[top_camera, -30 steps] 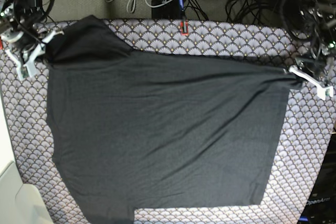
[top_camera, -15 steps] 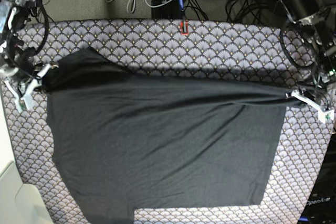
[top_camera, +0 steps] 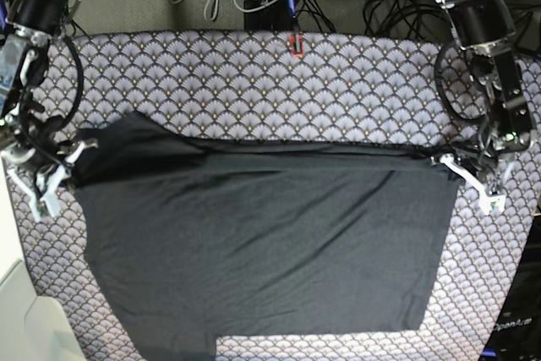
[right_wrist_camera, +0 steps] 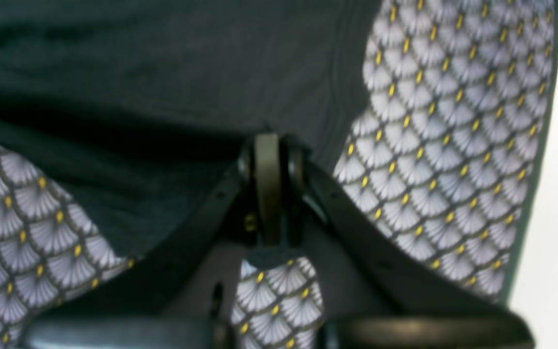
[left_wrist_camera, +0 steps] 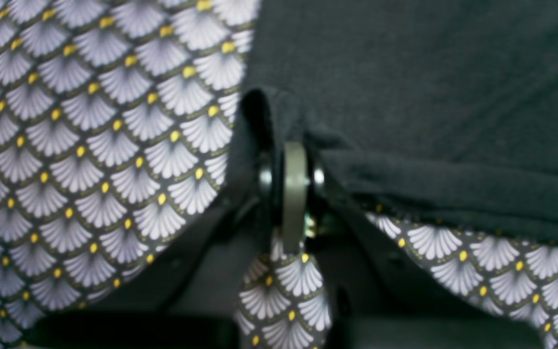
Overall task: Fold the T-shirt properly
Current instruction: 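Lift the grasped edge with both grippers and pull it toward the robot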
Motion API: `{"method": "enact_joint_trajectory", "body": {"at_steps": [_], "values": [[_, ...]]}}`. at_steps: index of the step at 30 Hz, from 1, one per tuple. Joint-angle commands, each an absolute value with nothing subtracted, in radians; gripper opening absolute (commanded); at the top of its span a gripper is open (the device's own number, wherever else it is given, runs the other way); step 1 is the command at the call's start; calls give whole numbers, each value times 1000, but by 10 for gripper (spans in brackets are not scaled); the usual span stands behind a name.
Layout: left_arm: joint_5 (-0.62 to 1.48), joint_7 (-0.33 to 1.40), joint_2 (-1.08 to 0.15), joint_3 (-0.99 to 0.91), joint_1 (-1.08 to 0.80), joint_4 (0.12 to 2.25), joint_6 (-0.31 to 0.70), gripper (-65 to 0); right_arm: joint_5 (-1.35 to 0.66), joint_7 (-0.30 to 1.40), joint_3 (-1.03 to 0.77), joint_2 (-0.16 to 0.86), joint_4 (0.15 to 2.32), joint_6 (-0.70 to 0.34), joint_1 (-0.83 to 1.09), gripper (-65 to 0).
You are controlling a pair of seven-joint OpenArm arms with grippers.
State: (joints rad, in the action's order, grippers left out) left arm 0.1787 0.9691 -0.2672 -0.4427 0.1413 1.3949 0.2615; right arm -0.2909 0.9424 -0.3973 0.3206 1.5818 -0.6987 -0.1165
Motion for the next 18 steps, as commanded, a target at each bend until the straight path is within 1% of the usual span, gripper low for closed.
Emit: {"method": "enact_joint_trajectory", "body": {"at_steps": [1,4,13,18], "values": [[176,954,-286,-438,162,1411,257,-644,-298,920,-404,343,1600,-698,-145,-648],[176,952,-286,-418,186,1408,255,-644,-297,920,-404,344,1595,-698,-173,-648],[176,952,-317,-420,266,1402,254,-644,-297,914,-374,360,1454,-698,-260,-648],[174,952,-331,-421,308,1331,254,-644,-297,914,-335,374,1403,-698,-306,-648]]}}
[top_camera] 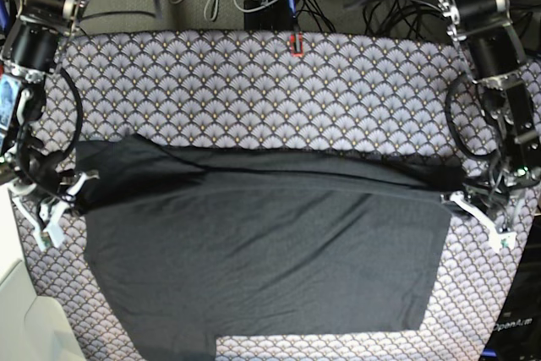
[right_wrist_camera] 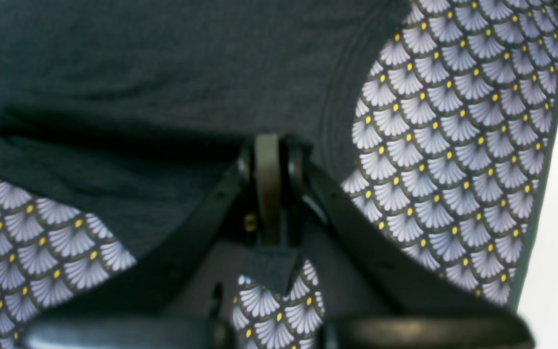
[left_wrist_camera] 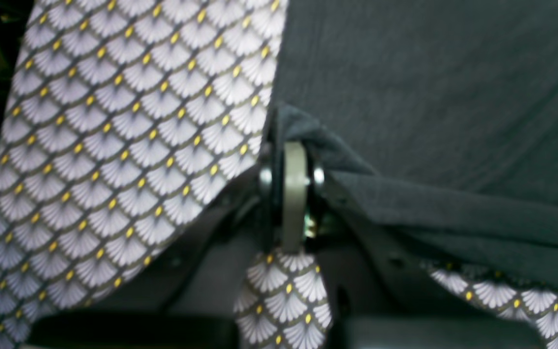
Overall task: Fold the T-shirt properly
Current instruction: 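Lift the grasped edge with both grippers and pull it toward the robot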
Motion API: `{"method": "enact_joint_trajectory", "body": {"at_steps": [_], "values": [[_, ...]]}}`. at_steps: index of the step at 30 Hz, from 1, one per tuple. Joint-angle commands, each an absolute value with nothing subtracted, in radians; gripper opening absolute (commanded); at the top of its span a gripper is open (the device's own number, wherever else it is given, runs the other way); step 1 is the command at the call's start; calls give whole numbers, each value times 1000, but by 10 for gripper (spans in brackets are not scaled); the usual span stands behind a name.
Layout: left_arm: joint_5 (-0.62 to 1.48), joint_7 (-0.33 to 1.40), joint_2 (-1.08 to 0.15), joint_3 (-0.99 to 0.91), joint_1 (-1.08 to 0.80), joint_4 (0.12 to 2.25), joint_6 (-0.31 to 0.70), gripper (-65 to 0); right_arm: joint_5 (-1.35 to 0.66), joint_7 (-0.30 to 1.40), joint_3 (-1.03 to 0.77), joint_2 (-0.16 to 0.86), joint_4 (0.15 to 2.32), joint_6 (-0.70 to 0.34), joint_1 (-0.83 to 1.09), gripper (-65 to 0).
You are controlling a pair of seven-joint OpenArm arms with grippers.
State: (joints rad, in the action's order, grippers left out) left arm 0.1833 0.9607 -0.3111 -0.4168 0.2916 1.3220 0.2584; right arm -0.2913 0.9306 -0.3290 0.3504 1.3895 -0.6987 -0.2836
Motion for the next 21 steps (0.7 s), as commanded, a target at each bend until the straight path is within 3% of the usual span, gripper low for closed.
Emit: {"method": "enact_joint_trajectory", "body": {"at_steps": [1,12,21], "values": [[174,952,-331,-418,320,1313,254,-644,-297,914,-335,374,1388,-698,-314,-648],[176,912,-329,-418,348,1262,254,-645,-289,852,-303,377,1346,-698,-338,-648],[176,905,-325,-417,349,1262,254,-640,-140,828,-292,328,1346,-698,-366,-647]]}}
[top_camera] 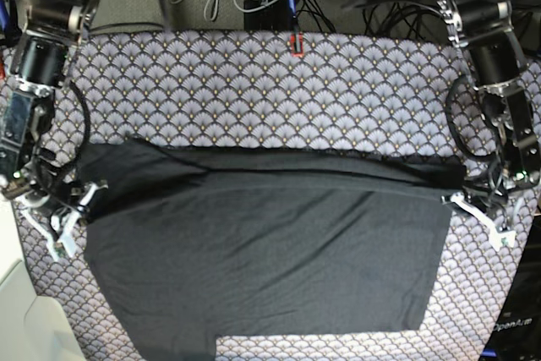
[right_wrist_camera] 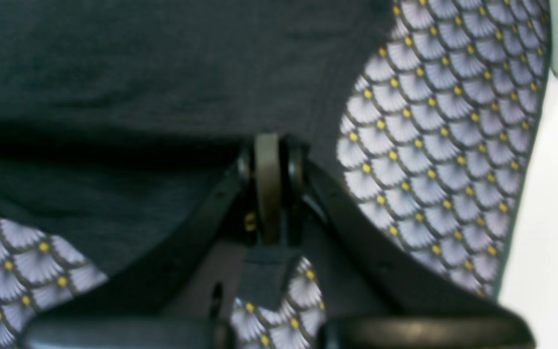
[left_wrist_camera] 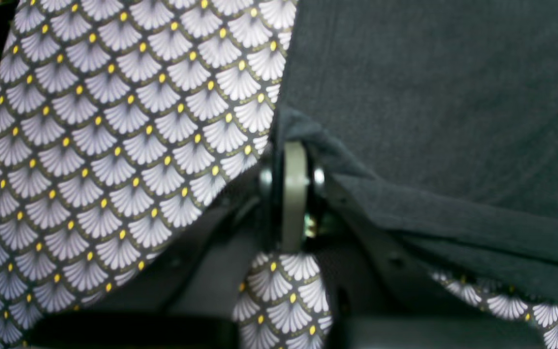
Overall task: Fold the T-shirt properly
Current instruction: 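Lift the grasped edge with both grippers and pull it toward the robot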
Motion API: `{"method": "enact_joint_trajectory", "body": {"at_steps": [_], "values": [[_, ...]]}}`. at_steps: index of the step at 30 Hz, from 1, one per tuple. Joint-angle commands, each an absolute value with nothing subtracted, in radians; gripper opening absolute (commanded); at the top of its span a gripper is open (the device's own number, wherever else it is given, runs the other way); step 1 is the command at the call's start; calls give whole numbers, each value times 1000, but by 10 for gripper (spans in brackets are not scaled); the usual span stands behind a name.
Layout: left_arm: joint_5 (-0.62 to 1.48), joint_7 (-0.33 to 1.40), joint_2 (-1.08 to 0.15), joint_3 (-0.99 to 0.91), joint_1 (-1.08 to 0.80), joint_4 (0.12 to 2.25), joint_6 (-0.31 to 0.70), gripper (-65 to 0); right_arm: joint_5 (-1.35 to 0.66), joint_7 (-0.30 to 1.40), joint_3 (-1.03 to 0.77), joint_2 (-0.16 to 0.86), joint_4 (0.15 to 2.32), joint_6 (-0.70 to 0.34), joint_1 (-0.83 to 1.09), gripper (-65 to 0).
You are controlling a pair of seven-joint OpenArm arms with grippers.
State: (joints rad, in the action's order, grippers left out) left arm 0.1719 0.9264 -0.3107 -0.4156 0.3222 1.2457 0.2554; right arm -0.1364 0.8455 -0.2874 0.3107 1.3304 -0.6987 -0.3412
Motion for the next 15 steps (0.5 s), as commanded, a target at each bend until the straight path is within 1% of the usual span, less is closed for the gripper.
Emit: {"method": "enact_joint_trajectory", "body": {"at_steps": [1,2,4,7,8,10,11,13,15], "values": [[176,911,-325,-417,349,1262,254,-640,-140,825,-292,323,1346,-698,-366,-646],[176,914,-325,-417,349,1262,254,-636,-140,826,-292,323,1346,-698,-366,-644],[176,914,-325,-418,348,1260,254,-599,-140,825,-292,321,1346,-698,-366,-643],[176,915,-328,-418,344,1260,254,-485,-140,831,-289,323,1346,-698,-366,-637],[176,912,-328,-418,344,1260,254,-450,-140,831,-283,325,1346,-698,-366,-622],[182,905,-329,-421,344,1260,255,-402,-140,831,-263,331,1346,-698,-366,-568],[182,905,-329,-421,346,1260,255,-383,-140,831,-248,337,1346,-698,-366,-528],[183,905,-329,-421,348,1260,257,-358,-140,829,-225,341,1346,-698,-366,-440],[185,903,-328,-421,349,1271,259,-345,-140,823,-228,340,1346,-698,-366,-373]]}}
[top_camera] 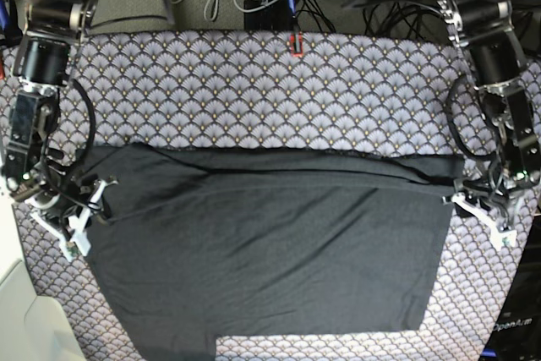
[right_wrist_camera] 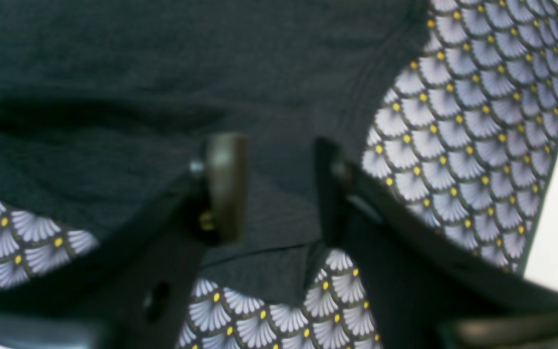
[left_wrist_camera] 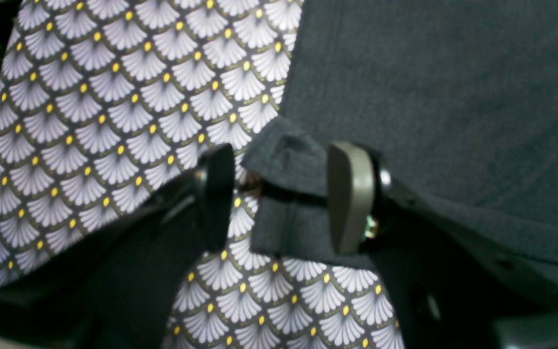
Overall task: Fold the T-shirt properly
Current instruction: 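Lift the grasped edge with both grippers and pull it toward the robot, then hold the shirt edge with both grippers, lowering it onto the table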
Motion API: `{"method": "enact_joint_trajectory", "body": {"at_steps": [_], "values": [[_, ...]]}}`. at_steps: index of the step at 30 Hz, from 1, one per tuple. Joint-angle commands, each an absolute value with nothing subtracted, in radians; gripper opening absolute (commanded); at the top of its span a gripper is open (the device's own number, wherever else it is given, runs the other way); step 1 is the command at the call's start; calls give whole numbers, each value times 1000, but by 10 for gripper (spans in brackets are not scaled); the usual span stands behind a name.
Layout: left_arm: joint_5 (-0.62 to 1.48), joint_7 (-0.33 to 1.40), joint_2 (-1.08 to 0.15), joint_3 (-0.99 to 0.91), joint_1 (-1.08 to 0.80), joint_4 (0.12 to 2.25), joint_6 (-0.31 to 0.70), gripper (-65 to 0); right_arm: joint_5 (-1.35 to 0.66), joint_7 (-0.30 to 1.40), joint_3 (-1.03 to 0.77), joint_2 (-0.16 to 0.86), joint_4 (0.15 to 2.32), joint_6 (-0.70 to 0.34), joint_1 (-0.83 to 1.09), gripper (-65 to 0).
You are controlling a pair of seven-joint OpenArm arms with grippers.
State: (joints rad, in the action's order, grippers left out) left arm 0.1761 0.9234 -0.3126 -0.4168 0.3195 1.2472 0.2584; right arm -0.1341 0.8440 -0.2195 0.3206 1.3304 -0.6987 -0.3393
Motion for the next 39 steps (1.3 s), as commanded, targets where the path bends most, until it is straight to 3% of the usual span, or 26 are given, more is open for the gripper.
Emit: {"method": "enact_joint_trajectory", "body": {"at_steps": [1,7,14,19,30,39], "values": [[185,903,-325,-421,348,1276,259,-345,-140,823,-231,338,1348,-698,-366,-358],[186,915,-323,-426,280,1343,260,-347,-140,829,-237,361,1354,-698,-329,-351],[223,903,-320,-427,117,1440,260,-343,-142,829,-361,358,1432,-698,-225,-327],[312,901,-320,-484,87,1386,260,-343,-142,823,-364,355,1429,-698,-170,-318],[314,757,-321,-487,90,1250,260,-345,-142,823,-364,331,1431,-698,-136,-318],[314,746,-325,-490,97,1248,255,-345,-142,823,-364,331,1428,-698,-136,-318]]}}
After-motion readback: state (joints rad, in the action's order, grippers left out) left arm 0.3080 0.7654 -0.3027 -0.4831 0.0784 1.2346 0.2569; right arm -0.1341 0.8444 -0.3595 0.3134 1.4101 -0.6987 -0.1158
